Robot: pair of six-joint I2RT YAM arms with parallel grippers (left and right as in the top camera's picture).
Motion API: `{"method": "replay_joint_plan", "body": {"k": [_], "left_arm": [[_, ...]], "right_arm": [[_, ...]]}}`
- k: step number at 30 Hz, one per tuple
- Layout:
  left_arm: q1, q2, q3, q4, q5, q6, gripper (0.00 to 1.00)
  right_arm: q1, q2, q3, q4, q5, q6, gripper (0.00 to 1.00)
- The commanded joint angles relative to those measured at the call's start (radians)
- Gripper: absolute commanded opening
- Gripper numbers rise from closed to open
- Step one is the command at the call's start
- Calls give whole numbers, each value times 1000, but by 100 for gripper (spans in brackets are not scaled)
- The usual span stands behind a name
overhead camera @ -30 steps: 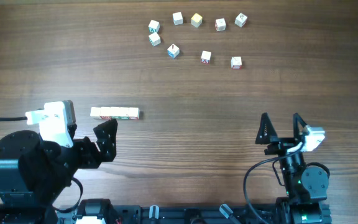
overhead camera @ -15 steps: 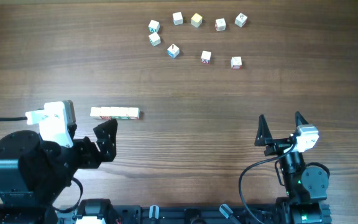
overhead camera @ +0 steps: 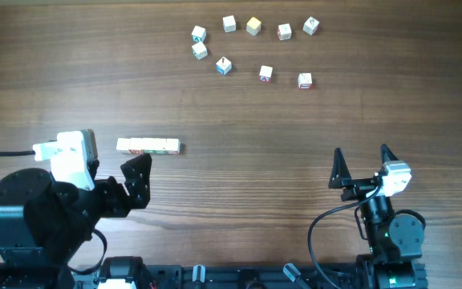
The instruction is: Form a horizontal line
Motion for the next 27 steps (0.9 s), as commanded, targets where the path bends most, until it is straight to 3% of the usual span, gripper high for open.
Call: {"method": "replay_joint_plan", "body": {"k": [1, 6, 10, 20, 27], "left_arm": [[0, -3, -3, 3, 9, 1, 100], [0, -3, -3, 2, 8, 1, 100], [0, -3, -3, -23, -97, 35, 100], [-29, -11, -7, -64, -16, 4, 100], [-29, -166, -137, -23, -76, 5, 100]], "right_arm": [[-6, -15, -1, 2, -20, -18, 100], [-6, -15, -1, 2, -19, -18, 100], [-6, -15, -1, 2, -19, -18, 100], [-6, -15, -1, 2, -19, -18, 100], [-6, -15, -1, 2, -20, -18, 100]]}}
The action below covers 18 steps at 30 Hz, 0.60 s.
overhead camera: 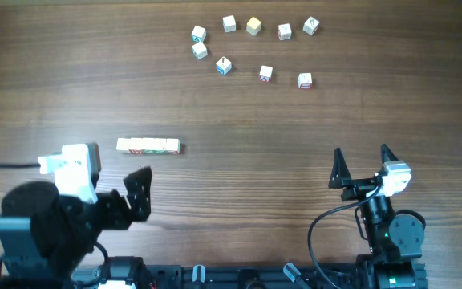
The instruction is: Form a horizontal line
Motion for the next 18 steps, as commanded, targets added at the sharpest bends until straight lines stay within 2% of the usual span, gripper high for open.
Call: {"method": "replay_joint_plan", "body": {"k": [1, 9, 18], "left_arm": [[-5, -134, -123, 47, -38, -5, 100], [2, -448, -496, 307, -39, -6, 100], [40, -509, -839, 665, 29, -6, 100]], "right_arm": [[-6, -15, -1, 2, -19, -18, 100], [-6, -15, -1, 2, -19, -18, 100], [-6, -15, -1, 2, -19, -18, 99]]}}
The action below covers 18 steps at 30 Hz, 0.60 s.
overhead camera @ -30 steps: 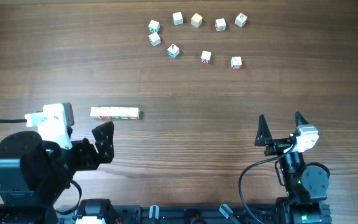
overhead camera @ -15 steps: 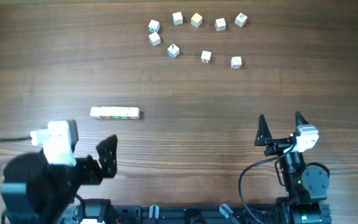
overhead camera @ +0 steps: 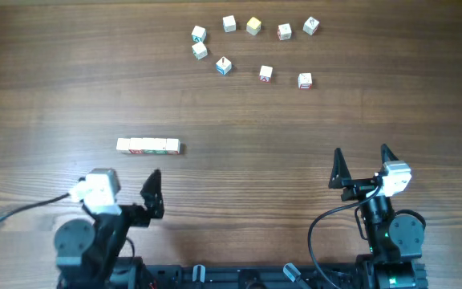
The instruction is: Form a horizontal line
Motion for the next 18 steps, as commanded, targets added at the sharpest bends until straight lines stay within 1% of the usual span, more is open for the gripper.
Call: {"method": "replay_joint_plan", "body": {"k": [1, 6, 11, 18], "left_arm": [[10, -22, -116, 108, 34, -2, 100], [17, -89, -220, 164, 18, -2, 100], [50, -145, -282, 218, 15, -1, 100], [59, -149, -373, 405, -46, -1, 100]], "right_arm": [[-6, -13, -1, 3, -19, -18, 100], [-6, -13, -1, 3, -19, -18, 100], [-6, -13, -1, 3, -19, -18, 100], [-6, -13, -1, 3, -19, -18, 100]]}}
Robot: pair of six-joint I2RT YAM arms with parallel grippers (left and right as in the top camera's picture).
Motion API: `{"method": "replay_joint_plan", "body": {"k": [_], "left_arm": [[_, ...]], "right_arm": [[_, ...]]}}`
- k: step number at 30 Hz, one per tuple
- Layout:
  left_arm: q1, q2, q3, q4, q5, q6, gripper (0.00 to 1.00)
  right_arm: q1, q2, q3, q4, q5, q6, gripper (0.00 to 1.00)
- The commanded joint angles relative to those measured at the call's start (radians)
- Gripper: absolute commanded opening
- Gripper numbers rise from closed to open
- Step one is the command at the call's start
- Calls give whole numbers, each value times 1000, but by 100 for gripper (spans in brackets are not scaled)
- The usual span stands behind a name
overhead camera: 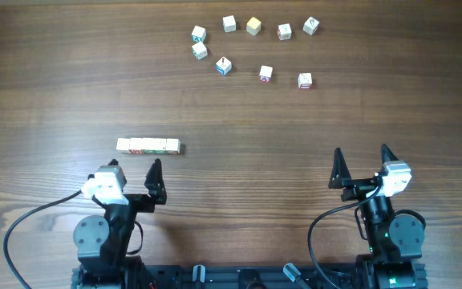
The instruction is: Form a horizontal line
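A short row of white picture cubes [148, 145] lies end to end in a horizontal line at the left middle of the table. Several loose picture cubes [253, 26] are scattered at the far centre, among them one with blue [224, 65]. My left gripper [135, 170] sits near the front edge, below the row and apart from it, open and empty. One of its fingers [156, 171] shows plainly, while the other is mostly under the white wrist camera. My right gripper [361, 154] stands open and empty at the front right.
The wooden table [54, 72] carries only the cubes. A black cable [30, 221] loops at the front left beside the left arm's base. The right arm's base [391, 233] sits at the front edge.
The left arm has drawn in a little and shifted slightly to the right, its gripper now pointing straight up the table. The cubes and the right arm are unchanged.
The left arm first stood large at the front left, its open gripper just below the row's right part. It was then lower and further from the row, then folded small near the front edge, where it stays. The row, the loose cubes and the right arm never moved.
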Motion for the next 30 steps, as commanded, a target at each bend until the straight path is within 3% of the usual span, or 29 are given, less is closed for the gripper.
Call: {"method": "replay_joint_plan", "body": {"k": [1, 10, 30], "left_arm": [[8, -11, -56, 83, -35, 2, 100], [8, -11, -132, 306, -45, 131, 100], [8, -11, -137, 247, -61, 133, 100]], "right_arm": [[-6, -13, -1, 3, -19, -18, 100], [-6, -13, -1, 3, -19, -18, 100], [-6, -13, -1, 3, -19, -18, 100]]}}
